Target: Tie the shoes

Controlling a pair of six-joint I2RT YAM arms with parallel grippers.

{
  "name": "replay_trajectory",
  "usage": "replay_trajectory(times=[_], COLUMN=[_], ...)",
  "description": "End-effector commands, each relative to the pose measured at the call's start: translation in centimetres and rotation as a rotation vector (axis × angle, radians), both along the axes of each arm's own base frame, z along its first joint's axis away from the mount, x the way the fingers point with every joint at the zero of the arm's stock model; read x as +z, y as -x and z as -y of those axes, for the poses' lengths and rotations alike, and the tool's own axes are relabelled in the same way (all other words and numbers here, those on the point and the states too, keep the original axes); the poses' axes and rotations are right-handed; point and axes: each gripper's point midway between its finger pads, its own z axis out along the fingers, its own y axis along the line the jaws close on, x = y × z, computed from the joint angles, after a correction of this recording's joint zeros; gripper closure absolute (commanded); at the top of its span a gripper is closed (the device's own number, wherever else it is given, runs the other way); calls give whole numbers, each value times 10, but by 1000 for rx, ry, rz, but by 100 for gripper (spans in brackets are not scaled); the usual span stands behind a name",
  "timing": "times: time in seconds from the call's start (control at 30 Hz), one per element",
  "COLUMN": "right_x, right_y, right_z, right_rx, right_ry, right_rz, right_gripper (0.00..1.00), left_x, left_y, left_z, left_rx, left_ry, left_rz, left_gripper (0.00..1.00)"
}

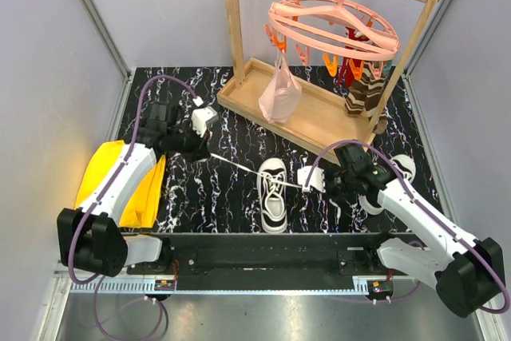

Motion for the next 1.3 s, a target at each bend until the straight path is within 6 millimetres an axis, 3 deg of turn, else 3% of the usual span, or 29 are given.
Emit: replay_trajectory(times=[0.0,0.2,0.3,0.4,0.67,0.93,1.1,1.27], right_x=[-13,-24,-36,-49,-67,-76,-77,-69], right_y=[9,4,-3,-4,1,-31,-45,-38], right_z=[18,12,10,15,35,23,41,51], right_rx=[-46,-48,-53,-62,-49,-114,-143,-154], right_ry=[66,57,77,120,168,162,191,188], right_rz=[-31,-48,-63,-110,-115,-117,-91,-97], right_gripper=[100,100,100,100,100,100,100,100], left_x=[7,-32,-58,-72,-89,-118,-128,-110], left_y=[-20,-5,7,12,13,20,19,13], left_z=[-30,-56,-70,-77,-77,-52,-67,-85], left_rx=[82,67,60,36,-28,-182,-158,-97], left_ry=[-93,-247,-324,-374,-398,-478,-544,-524], left_rz=[80,23,-24,-40,-44,-25,-41,-8], left_gripper=[100,100,100,100,100,100,100,100])
